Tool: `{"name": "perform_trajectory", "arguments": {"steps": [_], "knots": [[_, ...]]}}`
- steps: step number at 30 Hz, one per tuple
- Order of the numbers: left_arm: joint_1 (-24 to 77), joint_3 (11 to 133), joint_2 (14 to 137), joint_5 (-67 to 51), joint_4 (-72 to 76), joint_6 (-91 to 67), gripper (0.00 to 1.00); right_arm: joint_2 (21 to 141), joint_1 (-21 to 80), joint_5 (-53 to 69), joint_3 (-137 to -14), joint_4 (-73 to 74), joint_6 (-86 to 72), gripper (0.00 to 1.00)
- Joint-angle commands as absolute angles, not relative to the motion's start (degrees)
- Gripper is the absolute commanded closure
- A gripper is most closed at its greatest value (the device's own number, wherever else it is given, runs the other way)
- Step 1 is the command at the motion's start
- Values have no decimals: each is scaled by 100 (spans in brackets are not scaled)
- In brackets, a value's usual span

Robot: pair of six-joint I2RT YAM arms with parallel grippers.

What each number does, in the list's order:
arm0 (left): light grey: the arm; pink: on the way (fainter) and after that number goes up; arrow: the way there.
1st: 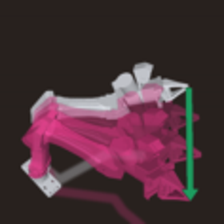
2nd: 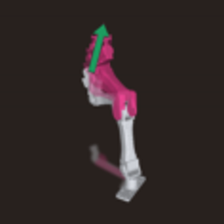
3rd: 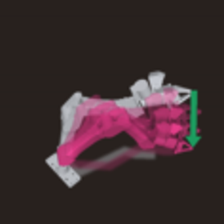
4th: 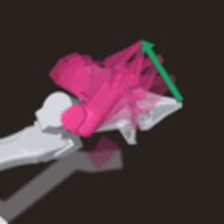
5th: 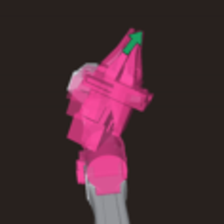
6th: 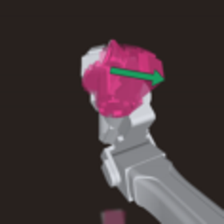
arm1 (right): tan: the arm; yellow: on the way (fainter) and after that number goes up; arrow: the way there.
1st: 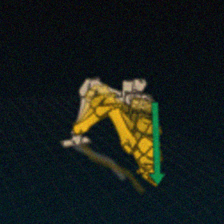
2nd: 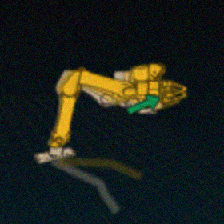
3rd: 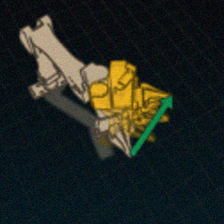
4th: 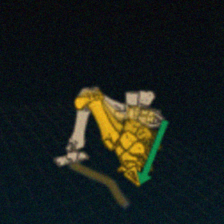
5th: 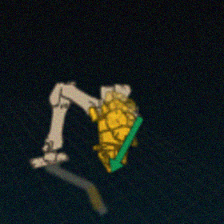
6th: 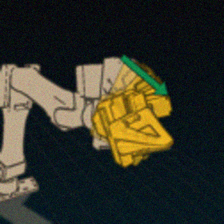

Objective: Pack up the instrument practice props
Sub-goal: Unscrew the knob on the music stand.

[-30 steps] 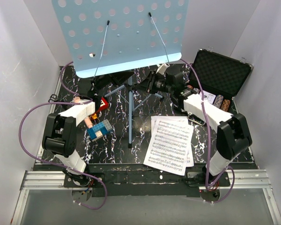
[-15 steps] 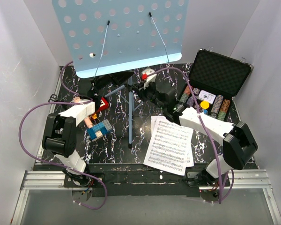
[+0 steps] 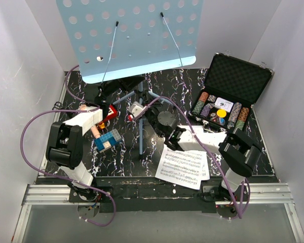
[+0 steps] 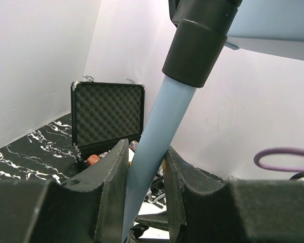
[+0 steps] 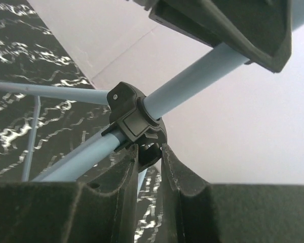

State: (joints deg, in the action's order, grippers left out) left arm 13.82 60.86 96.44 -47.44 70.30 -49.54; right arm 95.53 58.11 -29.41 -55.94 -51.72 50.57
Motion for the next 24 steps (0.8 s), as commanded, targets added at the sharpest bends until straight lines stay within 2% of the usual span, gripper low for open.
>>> {"name": "perform_trajectory", "arguments": {"steps": [1, 8, 12, 14, 16, 18, 20, 24], "knots": [[1494, 6275, 9694, -4685, 6372, -5467, 100, 9791, 5809, -3551, -5213, -5975, 6757, 99], [1485, 6249, 9791, -4658, 6644, -5713, 100, 9677, 5862, -3629, -4878, -6187, 6987, 99], [1494, 6223, 9791, -4571, 6583, -5617, 100, 9519, 5906, -4120, -4974, -6294, 6883, 99], [1494, 6205, 9782, -4553, 6478, -5485, 100, 9422, 5941, -4454, -5123, -5961, 6681, 84], [1494, 6196, 9765, -4544, 6425, -5406, 100, 9264, 6003, -4841, -5316, -5557, 6391, 61], [1494, 6196, 9782, -4526, 6416, -5370, 100, 9054, 6047, -5079, -5527, -4742, 5944, 48], [1494, 6196, 9800, -4526, 6407, -5344, 100, 8773, 6056, -5054, -5686, -3793, 5268, 40], [1494, 6205, 9809, -4535, 6372, -5317, 100, 8368, 6099, -4922, -5941, -2568, 4159, 30]]}}
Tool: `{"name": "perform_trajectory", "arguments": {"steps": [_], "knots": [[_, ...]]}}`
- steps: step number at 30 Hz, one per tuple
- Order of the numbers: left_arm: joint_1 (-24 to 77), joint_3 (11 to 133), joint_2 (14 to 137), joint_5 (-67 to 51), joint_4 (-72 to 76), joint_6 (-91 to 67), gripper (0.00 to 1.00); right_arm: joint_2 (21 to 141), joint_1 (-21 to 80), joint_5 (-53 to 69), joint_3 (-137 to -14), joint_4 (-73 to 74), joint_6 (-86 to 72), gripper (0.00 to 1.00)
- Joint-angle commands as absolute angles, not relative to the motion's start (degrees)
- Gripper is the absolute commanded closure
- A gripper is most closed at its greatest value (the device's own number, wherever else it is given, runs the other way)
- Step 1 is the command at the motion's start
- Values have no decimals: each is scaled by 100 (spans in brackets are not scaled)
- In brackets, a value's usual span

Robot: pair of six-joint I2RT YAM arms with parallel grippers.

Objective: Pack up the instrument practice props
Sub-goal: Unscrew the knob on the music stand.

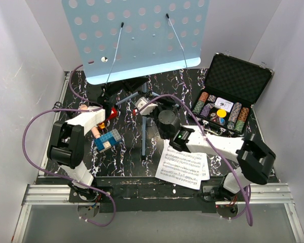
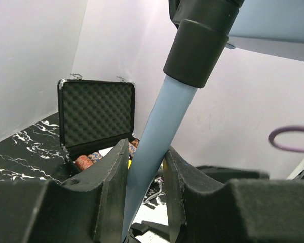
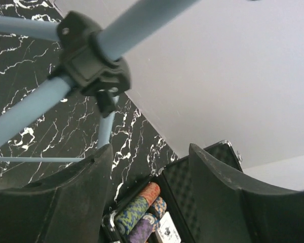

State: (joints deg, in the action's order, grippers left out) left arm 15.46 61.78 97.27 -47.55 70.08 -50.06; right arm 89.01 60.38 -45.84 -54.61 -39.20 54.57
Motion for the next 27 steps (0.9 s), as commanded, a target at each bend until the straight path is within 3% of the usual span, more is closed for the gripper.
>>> {"name": "perform_trajectory", "arguments": {"steps": [1, 2, 7, 12, 16, 21, 27], "knots": [[1485, 6222, 9800, -4535, 6363, -5309, 100, 8289, 6143, -4913, -5968, -2349, 3983, 25], [1494, 6223, 9782, -4535, 6363, -5291, 100, 8201, 6187, -4904, -6003, -2103, 3712, 18], [1494, 6188, 9695, -4526, 6161, -5116, 100, 7639, 6118, -4055, -6197, 463, 1016, 14], [1494, 6170, 9659, -4448, 6179, -5124, 100, 6918, 5504, -2237, -5653, 897, -1296, 12], [1503, 6161, 9615, -4421, 6152, -5124, 100, 6566, 4608, -260, -5055, 363, -2985, 11], [1485, 6091, 9492, -4386, 6108, -5019, 100, 6767, 3535, 2088, -4545, -1332, -5085, 12], [1494, 6012, 9361, -4394, 6021, -4799, 100, 7654, 3112, 3128, -4693, -3468, -7502, 15]]}}
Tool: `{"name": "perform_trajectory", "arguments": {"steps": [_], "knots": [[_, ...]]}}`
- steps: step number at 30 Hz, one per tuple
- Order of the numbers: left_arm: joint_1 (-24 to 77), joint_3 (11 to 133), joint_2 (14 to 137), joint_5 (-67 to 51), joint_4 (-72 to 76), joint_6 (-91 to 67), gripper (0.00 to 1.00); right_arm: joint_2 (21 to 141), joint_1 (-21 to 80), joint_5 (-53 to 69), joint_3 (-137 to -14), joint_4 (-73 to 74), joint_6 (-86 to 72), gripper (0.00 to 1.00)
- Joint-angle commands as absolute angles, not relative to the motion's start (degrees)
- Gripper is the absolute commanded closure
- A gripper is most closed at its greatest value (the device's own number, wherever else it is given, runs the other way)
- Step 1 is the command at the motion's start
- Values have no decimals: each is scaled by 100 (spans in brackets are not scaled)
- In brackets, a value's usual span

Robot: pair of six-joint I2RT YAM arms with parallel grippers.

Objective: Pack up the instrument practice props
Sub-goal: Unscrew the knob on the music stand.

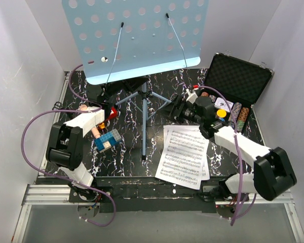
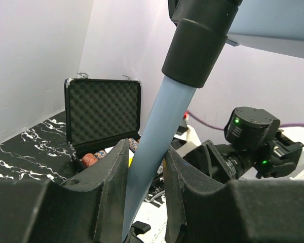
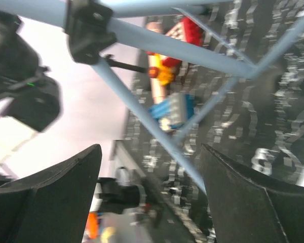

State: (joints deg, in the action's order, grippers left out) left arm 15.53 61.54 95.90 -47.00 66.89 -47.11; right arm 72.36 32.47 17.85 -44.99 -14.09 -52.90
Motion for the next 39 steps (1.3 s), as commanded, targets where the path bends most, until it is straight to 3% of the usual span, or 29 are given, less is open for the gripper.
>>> {"name": "perform_trajectory", "arguments": {"steps": [1, 12, 28, 35, 39], "knots": [[1494, 6003, 9352, -4403, 6021, -4773, 100, 7812, 3085, 3181, -4746, -3846, -7871, 15], [1608, 5818, 9255, -4403, 6205, -4334, 100, 9316, 2927, 2795, -5098, -5668, -10097, 27], [1688, 5783, 9237, -4386, 6187, -4148, 100, 9782, 2918, 2891, -5598, -5740, -10406, 51], [1696, 5810, 9246, -4395, 6196, -4175, 100, 9905, 3032, 3023, -5695, -5757, -10415, 71], [1696, 5774, 9211, -4395, 6161, -4157, 100, 9984, 3067, 3094, -5757, -5809, -10450, 64]]}}
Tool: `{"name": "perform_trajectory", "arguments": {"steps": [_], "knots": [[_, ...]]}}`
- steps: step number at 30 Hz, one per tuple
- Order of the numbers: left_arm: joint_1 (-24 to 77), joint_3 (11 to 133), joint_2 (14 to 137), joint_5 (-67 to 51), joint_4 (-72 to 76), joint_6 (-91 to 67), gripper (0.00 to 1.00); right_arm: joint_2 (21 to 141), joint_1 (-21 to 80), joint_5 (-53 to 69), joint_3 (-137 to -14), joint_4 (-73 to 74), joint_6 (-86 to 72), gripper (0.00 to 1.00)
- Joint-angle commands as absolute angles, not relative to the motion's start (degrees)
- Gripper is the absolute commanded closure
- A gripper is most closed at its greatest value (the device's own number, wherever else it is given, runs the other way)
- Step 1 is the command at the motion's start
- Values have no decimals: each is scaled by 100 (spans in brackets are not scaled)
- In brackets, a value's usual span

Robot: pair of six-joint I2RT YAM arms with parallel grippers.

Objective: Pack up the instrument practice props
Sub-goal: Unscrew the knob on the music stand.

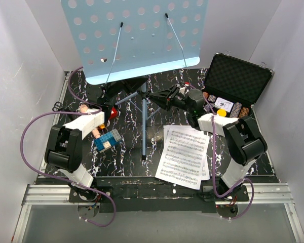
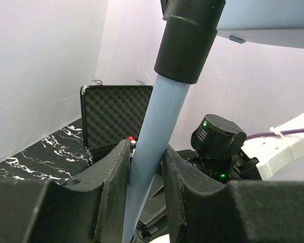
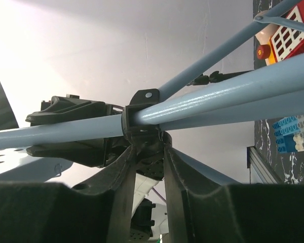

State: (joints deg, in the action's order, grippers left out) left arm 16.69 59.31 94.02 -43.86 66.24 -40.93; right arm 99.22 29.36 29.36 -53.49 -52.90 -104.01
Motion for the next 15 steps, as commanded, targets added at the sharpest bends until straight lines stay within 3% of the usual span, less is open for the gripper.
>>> {"name": "perform_trajectory", "arguments": {"steps": [1, 5, 8, 10, 15], "knots": [[1696, 5757, 9194, -4395, 6144, -4149, 100, 10002, 3076, 3102, -5766, -5836, -10459, 63], [1696, 5748, 9185, -4377, 6144, -4131, 100, 10046, 3129, 3181, -5862, -5818, -10477, 57], [1705, 5748, 9176, -4386, 6144, -4140, 100, 10046, 3164, 3182, -5880, -5766, -10468, 60], [1705, 5748, 9167, -4386, 6126, -4122, 100, 10028, 3164, 3164, -5854, -5739, -10441, 68], [1705, 5757, 9158, -4377, 6117, -4140, 100, 9984, 3155, 3138, -5757, -5792, -10354, 99]]}}
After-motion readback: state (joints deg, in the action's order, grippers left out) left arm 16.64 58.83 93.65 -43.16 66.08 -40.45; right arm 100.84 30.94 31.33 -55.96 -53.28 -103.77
